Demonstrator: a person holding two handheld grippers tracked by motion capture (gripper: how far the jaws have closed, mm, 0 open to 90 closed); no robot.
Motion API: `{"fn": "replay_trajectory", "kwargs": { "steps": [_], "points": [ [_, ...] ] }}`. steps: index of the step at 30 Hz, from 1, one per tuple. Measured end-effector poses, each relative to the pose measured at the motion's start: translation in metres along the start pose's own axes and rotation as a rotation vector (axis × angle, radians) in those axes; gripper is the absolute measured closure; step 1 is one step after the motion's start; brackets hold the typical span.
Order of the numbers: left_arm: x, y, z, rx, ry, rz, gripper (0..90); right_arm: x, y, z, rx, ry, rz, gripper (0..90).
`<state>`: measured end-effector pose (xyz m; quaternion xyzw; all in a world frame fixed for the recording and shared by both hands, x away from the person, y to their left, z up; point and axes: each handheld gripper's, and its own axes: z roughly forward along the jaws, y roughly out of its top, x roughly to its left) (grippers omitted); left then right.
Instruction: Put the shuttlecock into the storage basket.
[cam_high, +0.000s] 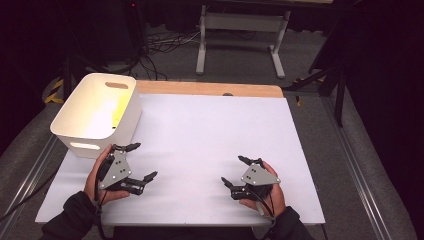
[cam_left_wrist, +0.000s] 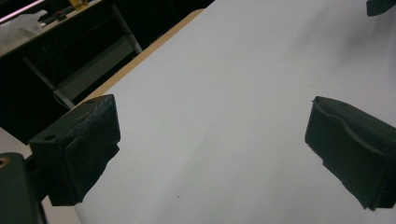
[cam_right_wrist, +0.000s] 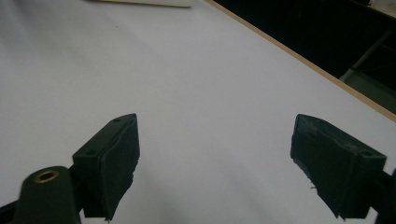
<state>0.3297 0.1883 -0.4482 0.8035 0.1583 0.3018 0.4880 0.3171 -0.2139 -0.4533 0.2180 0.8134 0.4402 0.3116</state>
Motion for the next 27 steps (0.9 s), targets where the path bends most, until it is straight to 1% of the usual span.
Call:
{"fn": "replay_trajectory", "kwargs": {
  "steps": [1,6,8,9,11,12,14,15,18,19,20,25,27],
  "points": [
    [-0.001,-0.002,0.0,0.009,0.002,0.002,4.1,0.0,0.0,0.0,-0.001,-0.001,-0.001,16.6],
    [-0.004,-0.01,-0.001,0.019,0.001,-0.011,4.2,0.001,0.0,0.0,-0.002,0.0,0.002,16.5],
    [-0.004,-0.014,-0.002,0.019,-0.001,-0.031,4.2,0.001,-0.001,-0.001,-0.004,-0.001,0.001,16.3],
    [-0.004,-0.016,-0.003,0.022,0.004,-0.036,4.2,0.001,-0.001,-0.001,-0.004,-0.001,0.002,16.3],
    [-0.004,-0.018,-0.003,0.023,0.0,-0.04,4.2,0.001,-0.002,-0.002,-0.004,-0.002,0.005,16.3],
    [-0.005,-0.023,-0.004,0.033,-0.005,-0.056,4.2,0.001,-0.002,-0.002,-0.003,0.0,0.009,16.2],
    [-0.005,-0.026,-0.004,0.04,-0.007,-0.058,4.2,0.001,-0.003,-0.003,0.0,0.001,0.013,16.2],
    [-0.005,-0.03,-0.005,0.051,-0.009,-0.068,4.1,0.001,-0.003,-0.003,0.001,0.003,0.015,16.2],
    [-0.006,-0.034,-0.006,0.065,-0.015,-0.077,4.0,0.001,-0.003,-0.003,0.004,0.008,0.018,16.2],
    [-0.006,-0.035,-0.006,0.065,-0.015,-0.07,4.0,0.001,-0.004,-0.003,0.003,0.006,0.019,16.2],
    [-0.006,-0.036,-0.006,0.068,-0.016,-0.079,4.0,0.001,-0.004,-0.003,0.003,0.007,0.02,16.2],
    [-0.006,-0.038,-0.007,0.074,-0.017,-0.092,4.0,0.0,-0.005,-0.004,0.001,0.007,0.028,15.5],
    [-0.006,-0.038,-0.006,0.074,-0.01,-0.086,3.8,0.0,-0.005,-0.004,-0.004,0.007,0.025,14.7]
  ]
}}
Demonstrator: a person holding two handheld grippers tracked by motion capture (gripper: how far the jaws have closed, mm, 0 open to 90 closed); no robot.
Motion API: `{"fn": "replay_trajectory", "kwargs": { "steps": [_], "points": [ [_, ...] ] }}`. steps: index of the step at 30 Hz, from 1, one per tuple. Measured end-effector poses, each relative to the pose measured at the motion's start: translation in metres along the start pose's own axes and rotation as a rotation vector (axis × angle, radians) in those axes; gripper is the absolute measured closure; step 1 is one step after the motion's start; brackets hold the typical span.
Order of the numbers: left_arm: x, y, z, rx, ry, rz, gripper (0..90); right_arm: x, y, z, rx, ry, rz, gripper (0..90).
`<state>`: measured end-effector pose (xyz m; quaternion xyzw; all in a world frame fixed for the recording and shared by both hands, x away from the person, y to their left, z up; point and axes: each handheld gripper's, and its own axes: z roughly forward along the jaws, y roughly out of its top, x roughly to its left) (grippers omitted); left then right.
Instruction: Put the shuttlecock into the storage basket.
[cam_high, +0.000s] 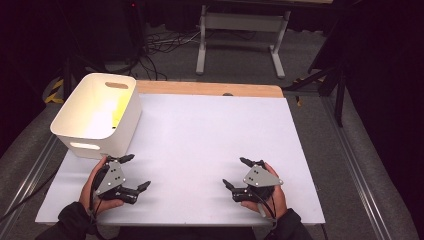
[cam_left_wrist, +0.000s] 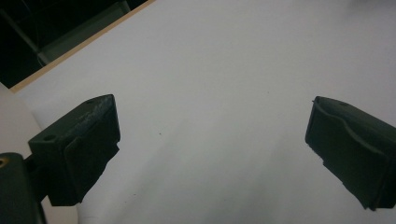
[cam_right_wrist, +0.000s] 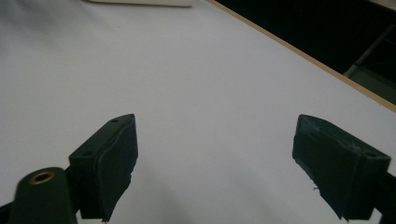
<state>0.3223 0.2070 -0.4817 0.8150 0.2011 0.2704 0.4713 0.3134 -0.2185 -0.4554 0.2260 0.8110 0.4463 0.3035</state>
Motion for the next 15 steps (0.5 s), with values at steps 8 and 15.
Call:
{"fn": "replay_trajectory", "kwargs": {
  "steps": [8,15],
  "points": [
    [-0.0016,0.0019,0.0,-0.004,-0.008,0.011,3.8,0.0034,0.0008,-0.0027,-0.002,-0.013,-0.015,14.6],
    [-0.0018,0.002,-0.0032,-0.01,-0.008,0.021,3.9,0.006,0.0028,-0.0013,0.001,-0.017,-0.02,14.6]
  ]
}}
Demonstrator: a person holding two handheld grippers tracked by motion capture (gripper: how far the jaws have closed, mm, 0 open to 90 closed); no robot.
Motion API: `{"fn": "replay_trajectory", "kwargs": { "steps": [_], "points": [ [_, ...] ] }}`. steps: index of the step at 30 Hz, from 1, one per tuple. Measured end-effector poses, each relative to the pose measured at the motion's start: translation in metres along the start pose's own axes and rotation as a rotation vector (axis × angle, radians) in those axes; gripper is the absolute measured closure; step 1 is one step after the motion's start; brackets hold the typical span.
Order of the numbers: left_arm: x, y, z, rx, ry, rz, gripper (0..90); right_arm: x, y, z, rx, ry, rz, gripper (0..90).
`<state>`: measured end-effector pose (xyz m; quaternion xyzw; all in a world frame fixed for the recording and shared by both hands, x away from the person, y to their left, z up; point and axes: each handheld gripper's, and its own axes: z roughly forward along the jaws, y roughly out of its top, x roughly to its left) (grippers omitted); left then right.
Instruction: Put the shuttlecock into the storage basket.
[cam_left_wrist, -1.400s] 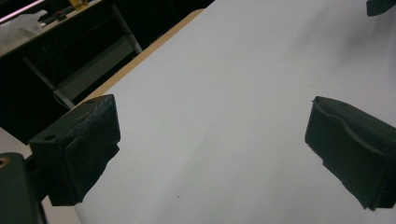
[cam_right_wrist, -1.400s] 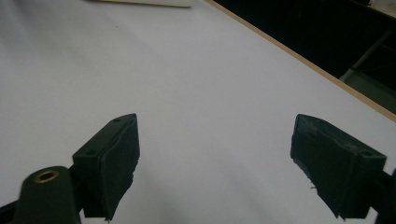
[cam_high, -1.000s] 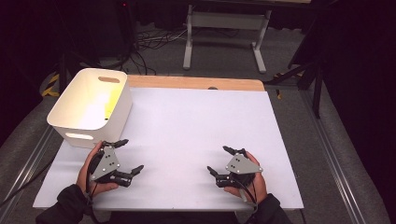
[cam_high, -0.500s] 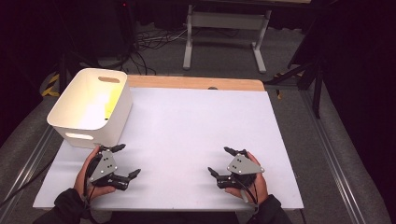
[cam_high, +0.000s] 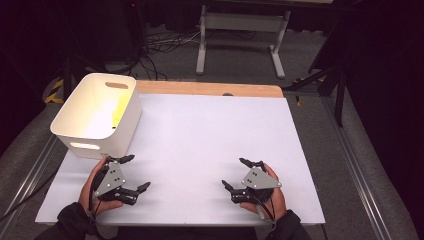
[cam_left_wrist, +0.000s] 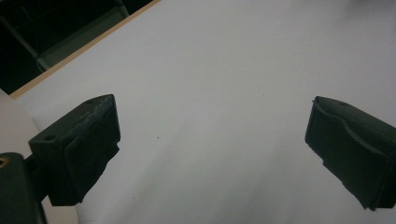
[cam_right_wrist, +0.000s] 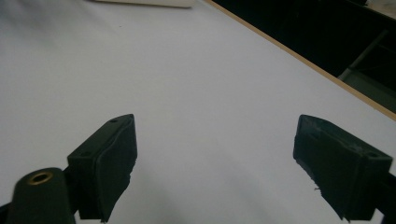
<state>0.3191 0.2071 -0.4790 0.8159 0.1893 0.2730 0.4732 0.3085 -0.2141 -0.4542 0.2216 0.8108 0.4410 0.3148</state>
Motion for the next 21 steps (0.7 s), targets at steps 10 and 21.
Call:
{"fn": "replay_trajectory", "kwargs": {
  "steps": [10,21],
  "points": [
    [-0.0011,0.0003,0.003,0.009,-0.007,0.003,3.9,0.0002,-0.0006,-0.0004,0.0,0.003,-0.005,14.7],
    [-0.0014,0.0001,0.0032,0.009,-0.013,0.004,4.0,0.0007,0.0001,-0.0002,0.003,0.004,-0.007,14.8]
  ]
}}
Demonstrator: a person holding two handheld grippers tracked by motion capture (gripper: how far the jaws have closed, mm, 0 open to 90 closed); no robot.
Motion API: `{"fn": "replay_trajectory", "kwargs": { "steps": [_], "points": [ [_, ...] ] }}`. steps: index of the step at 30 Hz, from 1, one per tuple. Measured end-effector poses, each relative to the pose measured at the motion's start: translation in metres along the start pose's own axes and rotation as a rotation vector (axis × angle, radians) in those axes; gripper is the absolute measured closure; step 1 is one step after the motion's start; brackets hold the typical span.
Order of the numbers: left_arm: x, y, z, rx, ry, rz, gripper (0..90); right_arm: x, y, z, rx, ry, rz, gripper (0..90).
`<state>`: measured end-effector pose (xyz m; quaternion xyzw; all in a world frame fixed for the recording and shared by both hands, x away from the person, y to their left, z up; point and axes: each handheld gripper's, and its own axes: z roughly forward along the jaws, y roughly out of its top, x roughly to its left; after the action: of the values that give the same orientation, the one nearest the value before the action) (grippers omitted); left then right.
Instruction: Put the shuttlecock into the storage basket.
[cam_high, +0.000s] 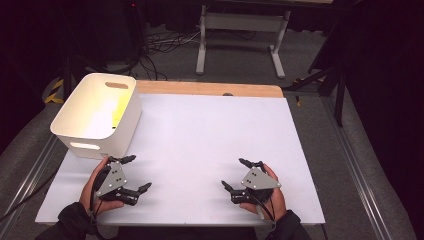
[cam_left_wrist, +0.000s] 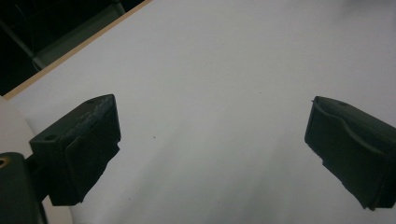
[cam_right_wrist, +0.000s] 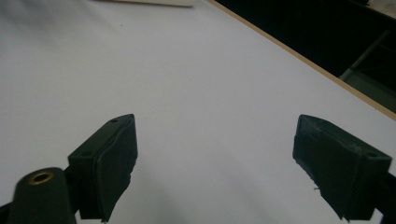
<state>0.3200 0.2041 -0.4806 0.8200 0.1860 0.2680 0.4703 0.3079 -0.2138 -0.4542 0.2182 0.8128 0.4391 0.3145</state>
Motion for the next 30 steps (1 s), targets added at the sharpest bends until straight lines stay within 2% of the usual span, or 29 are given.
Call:
{"fn": "replay_trajectory", "kwargs": {
  "steps": [8,22,30],
  "points": [
    [0.0004,0.0004,0.0004,0.012,0.003,0.012,4.1,-0.0004,-0.0004,0.0,0.002,0.001,0.001,14.9],
    [0.0003,0.0001,0.0033,0.015,-0.009,-0.002,4.1,-0.0017,-0.0014,0.0003,0.005,0.005,0.006,14.9],
    [0.0,0.0004,0.0057,0.03,-0.01,0.008,4.1,-0.0038,-0.0024,-0.0001,0.004,0.001,0.012,14.9]
  ]
}}
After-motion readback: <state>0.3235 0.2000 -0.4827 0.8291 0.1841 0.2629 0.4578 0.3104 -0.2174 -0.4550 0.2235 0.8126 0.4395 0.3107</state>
